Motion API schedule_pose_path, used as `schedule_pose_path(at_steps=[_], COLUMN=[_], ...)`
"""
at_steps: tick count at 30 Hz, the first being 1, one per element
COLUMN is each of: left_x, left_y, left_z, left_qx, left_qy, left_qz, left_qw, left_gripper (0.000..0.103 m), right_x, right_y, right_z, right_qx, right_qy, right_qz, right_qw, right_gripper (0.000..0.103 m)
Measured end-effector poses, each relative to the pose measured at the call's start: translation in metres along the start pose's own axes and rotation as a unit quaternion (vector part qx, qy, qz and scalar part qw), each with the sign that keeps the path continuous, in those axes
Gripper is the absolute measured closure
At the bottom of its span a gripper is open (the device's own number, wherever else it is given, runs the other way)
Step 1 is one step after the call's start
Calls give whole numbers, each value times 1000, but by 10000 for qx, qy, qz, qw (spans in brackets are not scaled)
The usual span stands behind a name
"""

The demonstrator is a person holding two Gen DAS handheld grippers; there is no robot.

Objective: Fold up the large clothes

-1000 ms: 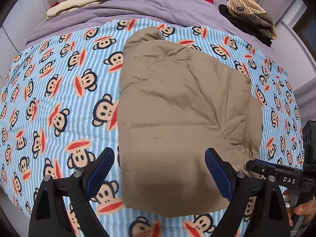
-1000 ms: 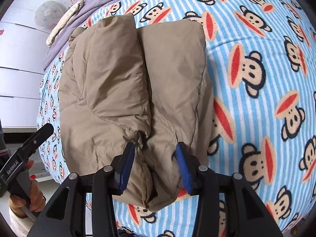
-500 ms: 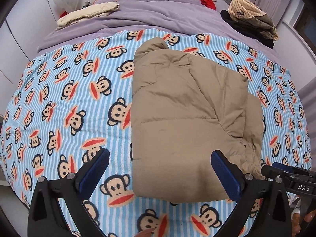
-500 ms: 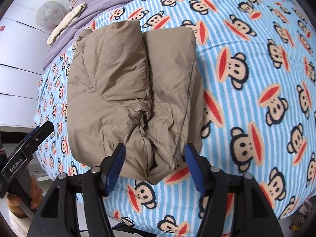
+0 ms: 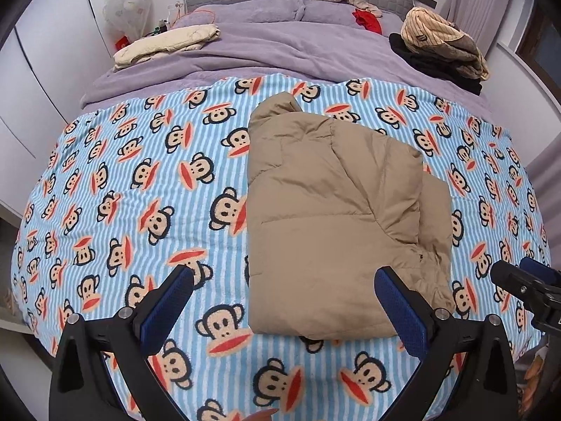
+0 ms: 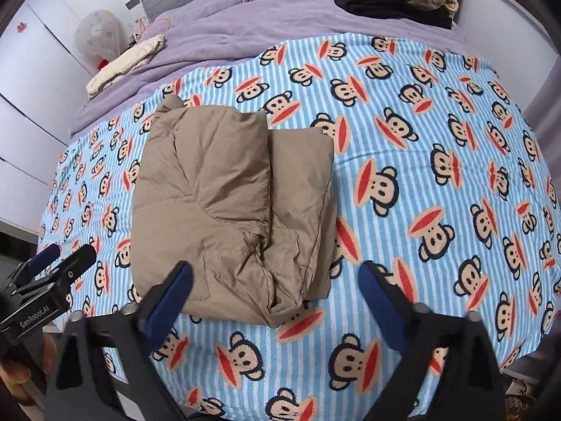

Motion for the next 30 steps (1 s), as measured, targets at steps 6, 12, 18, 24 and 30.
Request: schedule_pose_path(at_steps=[6, 12, 18, 24, 30], left_x=[-23, -49, -60, -65, -65], left_y=[-10, -18, -18, -17, -17], left_z=[0, 4, 5, 6, 6], left_qx=[-66, -166, -234, -254, -264], left_qy=[16, -89, -107, -107, -122], left_qz=[-204, -446, -487, -496, -484], left_qw=[9998, 9988, 9985, 9984, 9984], left_gripper=[0, 0, 0, 0, 0], right_x=[-16, -36, -52, -56, -56], right_y=[-9, -20, -26, -26, -26], right_z=[7, 14, 22, 25, 25], right_qx=[4, 16, -180, -197, -179], right_qy=[27, 241, 430, 443, 460], right_qz=[-196, -406, -682, -749, -744], right_qw=[9998, 9989, 9966, 9960, 9960], right_gripper=[0, 0, 0, 0, 0])
Point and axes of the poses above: each gripper's, at about its wrist camera, not at the fingertips, and x roughly the way its jaws point, z to its left, y to its underside, the point moved 3 cm from there along x, roughly the way its jaws point, and after that the axes turned 4 degrees about x, right-handed, at the moved point
